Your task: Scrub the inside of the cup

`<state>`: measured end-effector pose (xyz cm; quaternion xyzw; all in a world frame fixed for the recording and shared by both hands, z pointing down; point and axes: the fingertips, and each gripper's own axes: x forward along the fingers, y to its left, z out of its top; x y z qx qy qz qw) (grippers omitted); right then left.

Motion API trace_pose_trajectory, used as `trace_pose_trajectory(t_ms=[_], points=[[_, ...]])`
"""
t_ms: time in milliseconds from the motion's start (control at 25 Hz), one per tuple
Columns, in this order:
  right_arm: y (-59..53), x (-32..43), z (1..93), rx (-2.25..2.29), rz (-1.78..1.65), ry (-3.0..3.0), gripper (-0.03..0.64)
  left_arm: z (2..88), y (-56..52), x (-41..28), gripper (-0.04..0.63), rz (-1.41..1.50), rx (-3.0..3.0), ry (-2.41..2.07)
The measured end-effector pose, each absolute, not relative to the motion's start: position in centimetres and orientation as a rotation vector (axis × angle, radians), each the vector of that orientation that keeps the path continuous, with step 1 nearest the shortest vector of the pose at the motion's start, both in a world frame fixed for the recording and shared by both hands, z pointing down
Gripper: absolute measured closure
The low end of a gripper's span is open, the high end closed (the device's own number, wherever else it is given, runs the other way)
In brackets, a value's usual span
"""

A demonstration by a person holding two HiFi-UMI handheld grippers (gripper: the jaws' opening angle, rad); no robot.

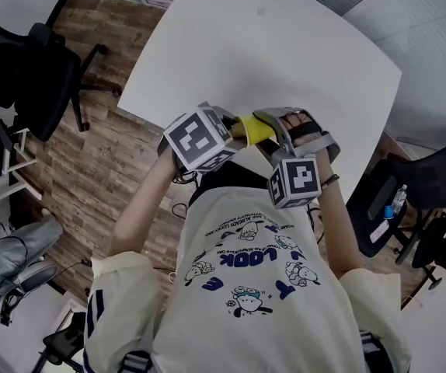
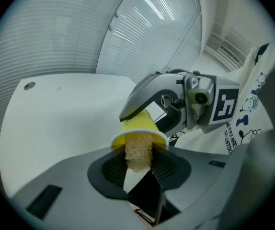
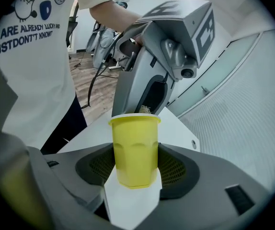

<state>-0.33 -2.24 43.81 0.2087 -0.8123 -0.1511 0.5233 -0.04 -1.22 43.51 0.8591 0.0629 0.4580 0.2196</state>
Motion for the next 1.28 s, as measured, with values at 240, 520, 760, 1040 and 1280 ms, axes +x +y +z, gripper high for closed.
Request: trace_pose_trajectory(t_ms=[240,520,760,1040,1280], points=[[-2.54,-0.35,43.23,0.514,-0.448,-1.924,0.362,43.11,-1.23,-0.05,0.449,1.196,2.315,0.191],[-2.48,-0.32,43.23,0.503,-0.514,-1.907,0.362,43.17,-1.02,-0.01,0.449,1.128,2.245,0.212],[-2.61,-0.2,43.36,0.497,-0.542,-1.888,0.36,43.25,-1.16,0.07,0.449,1.11,2.216,0.217],[-2.49,0.2,43.34,0.507,-0.529,-1.91,0.362,43.25,-1.19,0.48,0.448,1.12,2.237,0.204],[-2.14,0.28,44.1,0.491,-0.558,-1.869,0.362,43.76,-0.94,-0.06,0.446,1.17,2.235,0.218]])
